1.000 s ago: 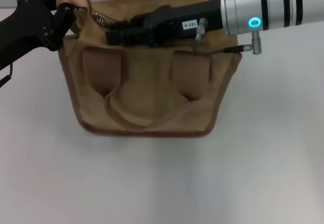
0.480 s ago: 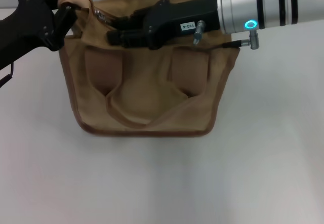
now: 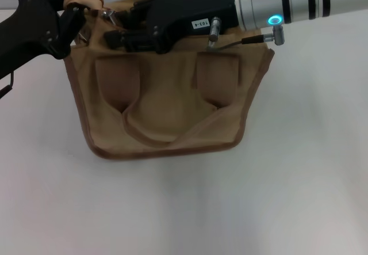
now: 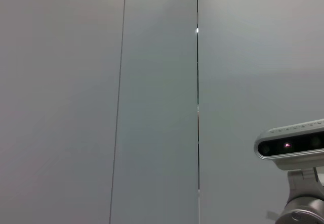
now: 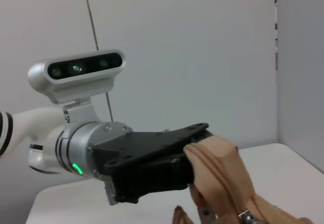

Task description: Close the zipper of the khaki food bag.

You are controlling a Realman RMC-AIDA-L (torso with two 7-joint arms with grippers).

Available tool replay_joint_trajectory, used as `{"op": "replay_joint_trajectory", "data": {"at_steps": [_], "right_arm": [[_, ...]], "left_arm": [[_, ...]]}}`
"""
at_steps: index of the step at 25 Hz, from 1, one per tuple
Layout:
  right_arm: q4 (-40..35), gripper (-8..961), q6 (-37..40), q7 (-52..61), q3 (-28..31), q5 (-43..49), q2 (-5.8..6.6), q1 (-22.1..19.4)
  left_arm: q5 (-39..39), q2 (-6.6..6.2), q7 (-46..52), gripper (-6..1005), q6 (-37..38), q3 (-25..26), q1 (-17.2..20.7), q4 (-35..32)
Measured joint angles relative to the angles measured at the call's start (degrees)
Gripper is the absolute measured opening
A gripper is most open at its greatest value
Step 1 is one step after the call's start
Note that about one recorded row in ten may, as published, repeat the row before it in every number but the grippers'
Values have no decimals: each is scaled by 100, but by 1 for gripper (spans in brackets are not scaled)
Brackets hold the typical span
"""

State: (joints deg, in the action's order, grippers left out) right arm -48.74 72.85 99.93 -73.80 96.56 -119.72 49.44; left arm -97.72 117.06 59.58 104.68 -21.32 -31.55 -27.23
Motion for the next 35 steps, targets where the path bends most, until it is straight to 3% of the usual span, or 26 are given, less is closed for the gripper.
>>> {"op": "replay_joint_trajectory", "data": {"at_steps": [3, 14, 20, 25, 30, 33, 35], "right_arm": [[-3, 414, 12, 0, -63, -38, 1, -11], [-199, 237, -44, -4, -42, -436, 9, -277], [-213, 69, -127, -6, -113, -416, 10, -283], [-233, 22, -142, 32, -151, -396, 28, -361], [-242, 45, -55, 116, -152, -390, 45, -514], [-243, 256, 56, 134, -152, -388, 45, -546], [-243, 273, 85, 167, -150, -387, 45, -549]], "left_arm": [[0, -7, -5, 25, 0, 5, 0, 10], [0, 11, -17, 36, -20, 5, 17, 30], [-1, 10, -20, 42, 0, 5, 35, 35], [-1, 3, -20, 47, 0, 5, 57, 34], [0, 0, -20, 52, -1, 5, 62, 34], [0, 1, -19, 55, -2, 5, 62, 34], [1, 4, -19, 57, -1, 5, 61, 34]]}}
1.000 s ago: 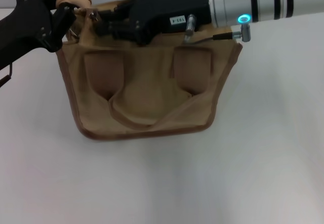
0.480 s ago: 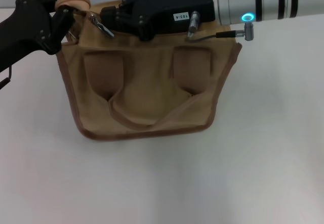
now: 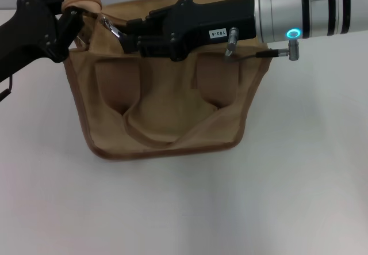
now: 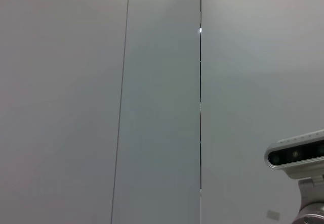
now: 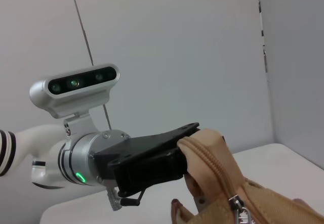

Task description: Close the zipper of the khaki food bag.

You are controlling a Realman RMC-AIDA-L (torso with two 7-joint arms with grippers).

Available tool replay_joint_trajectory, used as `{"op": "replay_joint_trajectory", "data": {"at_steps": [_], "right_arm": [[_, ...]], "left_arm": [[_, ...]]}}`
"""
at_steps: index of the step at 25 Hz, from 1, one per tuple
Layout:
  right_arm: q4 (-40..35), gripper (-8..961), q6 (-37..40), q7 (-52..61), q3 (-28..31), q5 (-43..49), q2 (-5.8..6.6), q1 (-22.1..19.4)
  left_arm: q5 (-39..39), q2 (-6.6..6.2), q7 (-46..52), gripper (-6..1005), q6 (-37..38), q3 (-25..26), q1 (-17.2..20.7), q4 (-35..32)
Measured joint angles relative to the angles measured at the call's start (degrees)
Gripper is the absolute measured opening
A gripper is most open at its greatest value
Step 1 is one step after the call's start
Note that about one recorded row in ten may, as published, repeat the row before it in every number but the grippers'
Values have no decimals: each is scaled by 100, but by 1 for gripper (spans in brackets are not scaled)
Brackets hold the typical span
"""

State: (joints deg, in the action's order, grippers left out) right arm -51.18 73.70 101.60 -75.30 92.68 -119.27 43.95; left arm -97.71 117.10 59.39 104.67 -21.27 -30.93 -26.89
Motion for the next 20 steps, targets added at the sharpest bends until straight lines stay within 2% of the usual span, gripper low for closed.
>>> {"op": "replay_joint_trajectory", "data": {"at_steps": [9, 15, 20], "right_arm": [[1, 349, -81, 190, -246, 44, 0, 111], [3, 345, -391, 445, -563, 72, -7, 223], [3, 256, -425, 703, -565, 76, -9, 254]], "left_arm": [[2, 7, 16, 66, 11, 0, -2, 0], [2, 16, 9, 72, 28, -1, 0, 0], [2, 15, 6, 77, 77, -8, 0, 0]]}}
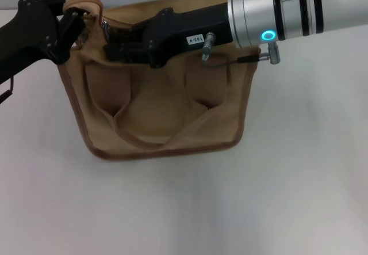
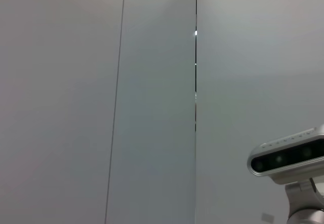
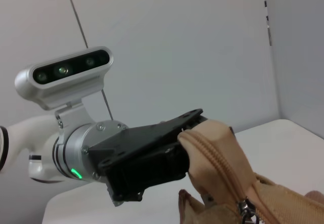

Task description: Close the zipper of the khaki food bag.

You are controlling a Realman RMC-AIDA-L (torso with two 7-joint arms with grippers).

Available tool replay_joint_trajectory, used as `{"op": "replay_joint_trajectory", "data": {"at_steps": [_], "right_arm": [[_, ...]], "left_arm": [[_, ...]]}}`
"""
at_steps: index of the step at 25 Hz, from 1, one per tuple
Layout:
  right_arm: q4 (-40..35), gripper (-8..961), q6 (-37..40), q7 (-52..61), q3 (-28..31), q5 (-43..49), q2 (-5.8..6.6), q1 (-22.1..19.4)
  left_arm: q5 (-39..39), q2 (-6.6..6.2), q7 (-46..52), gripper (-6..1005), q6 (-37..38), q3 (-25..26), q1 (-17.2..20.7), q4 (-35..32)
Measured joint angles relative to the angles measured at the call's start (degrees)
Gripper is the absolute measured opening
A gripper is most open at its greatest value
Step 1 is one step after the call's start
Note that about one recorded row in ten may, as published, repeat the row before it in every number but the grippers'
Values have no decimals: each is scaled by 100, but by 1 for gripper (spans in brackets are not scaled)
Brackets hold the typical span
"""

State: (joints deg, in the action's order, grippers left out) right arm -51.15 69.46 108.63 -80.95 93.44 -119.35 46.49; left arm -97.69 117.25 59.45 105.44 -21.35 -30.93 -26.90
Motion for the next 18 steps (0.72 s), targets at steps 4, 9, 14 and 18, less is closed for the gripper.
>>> {"op": "replay_joint_trajectory", "data": {"at_steps": [4, 9, 14, 18], "right_arm": [[-5, 217, -2, 82, -9, 0, 0, 14], [-8, 162, 18, 83, -1, -35, -2, -6], [-10, 90, 60, 83, 50, -44, -11, -56], [-121, 24, 63, 73, 51, -48, -11, -173]], "left_arm": [[1, 0, 1, 81, 29, -1, 0, 0], [6, 0, 4, 87, 39, -4, -1, 0], [7, 0, 4, 92, 64, 6, 11, 7], [9, 4, 3, 96, 67, 8, 14, 9]]}}
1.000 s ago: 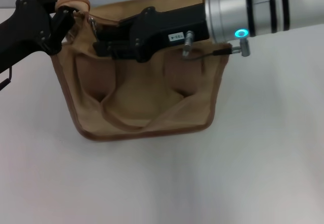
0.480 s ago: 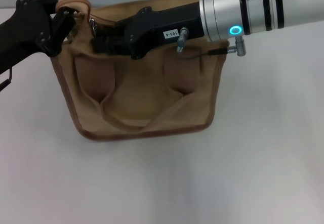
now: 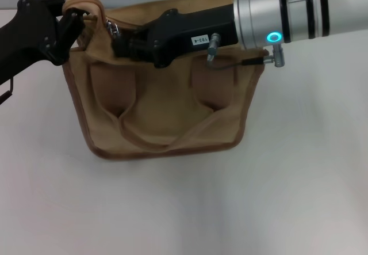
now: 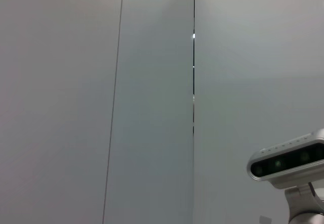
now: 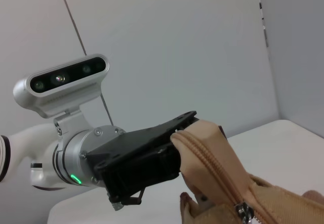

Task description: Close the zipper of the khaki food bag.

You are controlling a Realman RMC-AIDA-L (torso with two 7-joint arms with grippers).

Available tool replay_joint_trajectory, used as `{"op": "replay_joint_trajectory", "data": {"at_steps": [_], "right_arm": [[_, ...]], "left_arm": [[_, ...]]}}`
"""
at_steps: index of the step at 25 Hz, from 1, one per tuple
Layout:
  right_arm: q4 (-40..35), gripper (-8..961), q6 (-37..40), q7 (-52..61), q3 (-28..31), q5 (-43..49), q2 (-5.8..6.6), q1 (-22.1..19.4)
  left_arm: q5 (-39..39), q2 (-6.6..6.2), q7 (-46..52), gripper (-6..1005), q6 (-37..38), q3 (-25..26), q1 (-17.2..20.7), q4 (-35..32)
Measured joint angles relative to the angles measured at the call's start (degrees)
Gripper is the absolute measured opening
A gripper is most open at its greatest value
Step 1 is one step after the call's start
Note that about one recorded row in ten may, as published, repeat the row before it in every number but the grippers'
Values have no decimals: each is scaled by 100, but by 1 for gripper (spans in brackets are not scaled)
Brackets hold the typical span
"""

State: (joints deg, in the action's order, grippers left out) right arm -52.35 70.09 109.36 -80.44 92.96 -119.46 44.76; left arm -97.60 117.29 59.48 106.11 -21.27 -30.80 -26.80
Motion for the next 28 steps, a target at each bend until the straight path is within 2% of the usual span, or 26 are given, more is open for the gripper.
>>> {"op": "replay_joint_trajectory", "data": {"at_steps": [6, 11, 21, 24, 28], "right_arm": [[-332, 9, 4, 202, 96, 82, 17, -283], [-623, 8, 130, 680, 610, 774, 27, -520], [-1262, 5, 734, 1208, 2338, 2103, 27, -1174], [-1344, 5, 1039, 1157, 2888, 2108, 19, -1347], [-1291, 4, 1472, 754, 3483, 1606, 21, -1585]], "left_arm": [[41, 4, 34, 102, 7, 0, 18, 0], [135, 5, 92, 107, -14, 0, 21, 0], [236, -15, 205, 117, -148, -1, -30, 0], [287, -30, 219, 120, -246, 2, -46, -2], [293, -34, 222, 124, -299, 2, -84, -2]]}}
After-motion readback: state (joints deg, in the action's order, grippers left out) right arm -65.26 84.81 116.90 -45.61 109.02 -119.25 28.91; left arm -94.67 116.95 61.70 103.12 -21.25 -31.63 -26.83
